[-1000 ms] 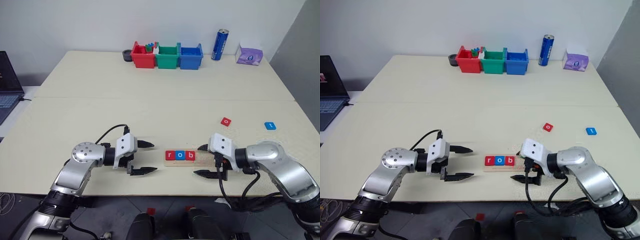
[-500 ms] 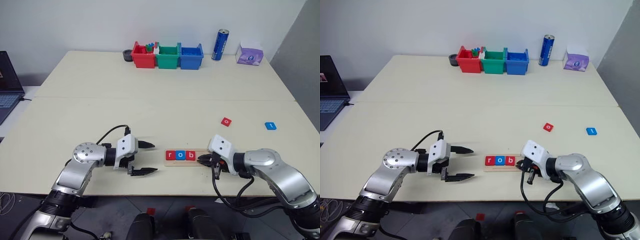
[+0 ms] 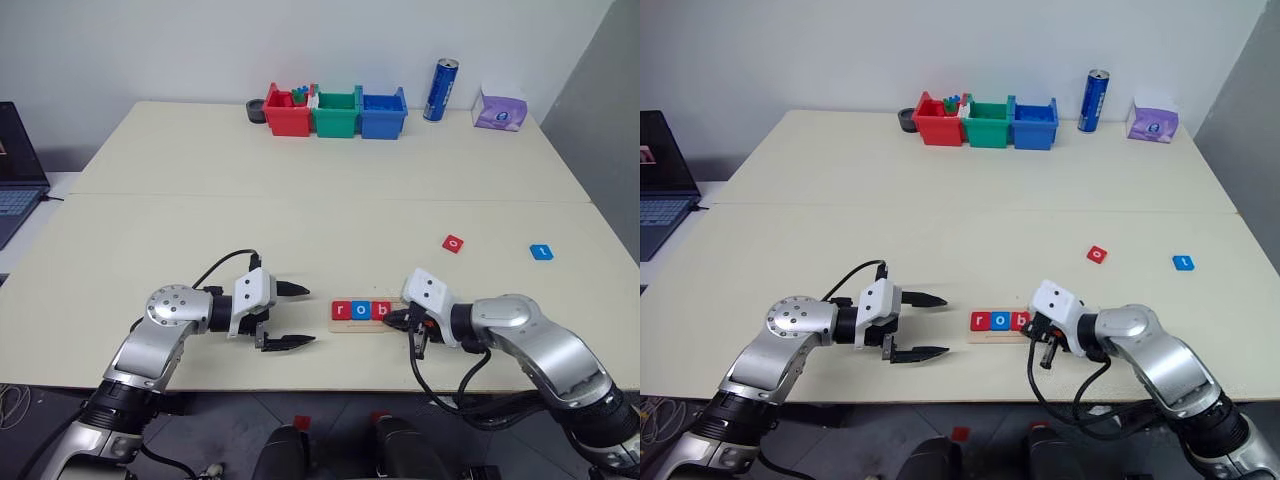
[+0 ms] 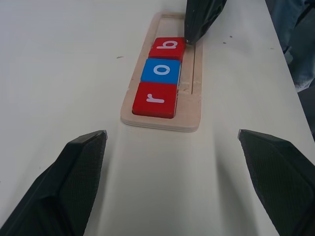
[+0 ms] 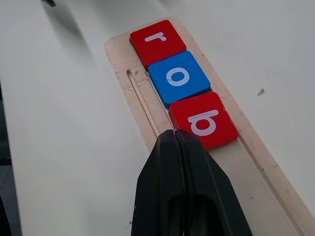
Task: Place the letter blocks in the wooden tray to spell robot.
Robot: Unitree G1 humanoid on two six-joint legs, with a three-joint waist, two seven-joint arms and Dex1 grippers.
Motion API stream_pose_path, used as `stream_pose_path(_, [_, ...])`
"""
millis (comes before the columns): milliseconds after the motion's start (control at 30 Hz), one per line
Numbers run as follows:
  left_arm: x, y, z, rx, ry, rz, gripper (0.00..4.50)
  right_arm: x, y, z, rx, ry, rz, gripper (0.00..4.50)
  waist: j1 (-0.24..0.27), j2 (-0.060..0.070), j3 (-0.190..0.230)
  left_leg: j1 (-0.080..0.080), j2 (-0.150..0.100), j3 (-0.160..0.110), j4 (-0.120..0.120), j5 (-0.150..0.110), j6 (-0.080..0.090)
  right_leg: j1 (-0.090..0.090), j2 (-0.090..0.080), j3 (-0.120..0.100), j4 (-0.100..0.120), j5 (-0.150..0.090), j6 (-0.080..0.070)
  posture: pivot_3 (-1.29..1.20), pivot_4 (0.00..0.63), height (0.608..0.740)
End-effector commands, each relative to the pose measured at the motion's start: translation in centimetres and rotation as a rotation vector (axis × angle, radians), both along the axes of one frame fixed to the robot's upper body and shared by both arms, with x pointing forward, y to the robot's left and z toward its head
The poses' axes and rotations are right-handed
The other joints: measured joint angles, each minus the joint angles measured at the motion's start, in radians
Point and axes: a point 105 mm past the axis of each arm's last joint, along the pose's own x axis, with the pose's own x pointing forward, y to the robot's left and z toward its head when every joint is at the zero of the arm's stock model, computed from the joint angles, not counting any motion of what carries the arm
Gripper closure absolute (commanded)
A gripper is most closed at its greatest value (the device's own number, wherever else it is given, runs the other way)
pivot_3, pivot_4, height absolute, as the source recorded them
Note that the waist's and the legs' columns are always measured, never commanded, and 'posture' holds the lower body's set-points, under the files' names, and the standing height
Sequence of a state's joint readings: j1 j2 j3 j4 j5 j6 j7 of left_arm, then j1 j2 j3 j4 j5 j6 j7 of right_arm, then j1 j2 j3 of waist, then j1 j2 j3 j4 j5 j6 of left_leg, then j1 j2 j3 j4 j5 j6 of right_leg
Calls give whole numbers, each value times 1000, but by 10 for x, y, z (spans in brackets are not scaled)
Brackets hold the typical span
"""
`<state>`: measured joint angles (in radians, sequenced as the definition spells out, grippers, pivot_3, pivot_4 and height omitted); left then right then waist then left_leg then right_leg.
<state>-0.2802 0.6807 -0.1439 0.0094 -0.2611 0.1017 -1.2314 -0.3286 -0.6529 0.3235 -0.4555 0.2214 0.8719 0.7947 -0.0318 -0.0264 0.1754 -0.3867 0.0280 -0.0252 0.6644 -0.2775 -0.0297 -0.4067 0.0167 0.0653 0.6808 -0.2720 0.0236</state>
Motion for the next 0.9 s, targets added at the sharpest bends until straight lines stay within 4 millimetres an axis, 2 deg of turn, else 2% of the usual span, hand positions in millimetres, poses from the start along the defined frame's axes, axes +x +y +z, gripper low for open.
stream_pose_path(33, [-2,-2,6,0,-30,-13,0,1,6,9,14,-26,20,4465,0,0,0,0,0,0,0,0,0,0,0,0,0,0,0,0,150,740])
stream_pose_path(300, [-2,-4,8,-1,-35,-12,0,-2,8,14,27,-24,41,4465,0,0,0,0,0,0,0,0,0,0,0,0,0,0,0,0,150,740])
stream_pose_path(433, [-2,-4,9,-1,-37,-9,0,1,0,20,14,-40,29,4465,0,0,0,0,0,0,0,0,0,0,0,0,0,0,0,0,150,740])
stream_pose_path(667, [2,0,7,3,-36,0,0,9,-14,14,-49,-51,6,4465,0,0,0,0,0,0,0,0,0,0,0,0,0,0,0,0,150,740])
stream_pose_path(900, [2,3,4,12,-36,1,0,15,-10,8,-64,-55,26,4465,0,0,0,0,0,0,0,0,0,0,0,0,0,0,0,0,150,740])
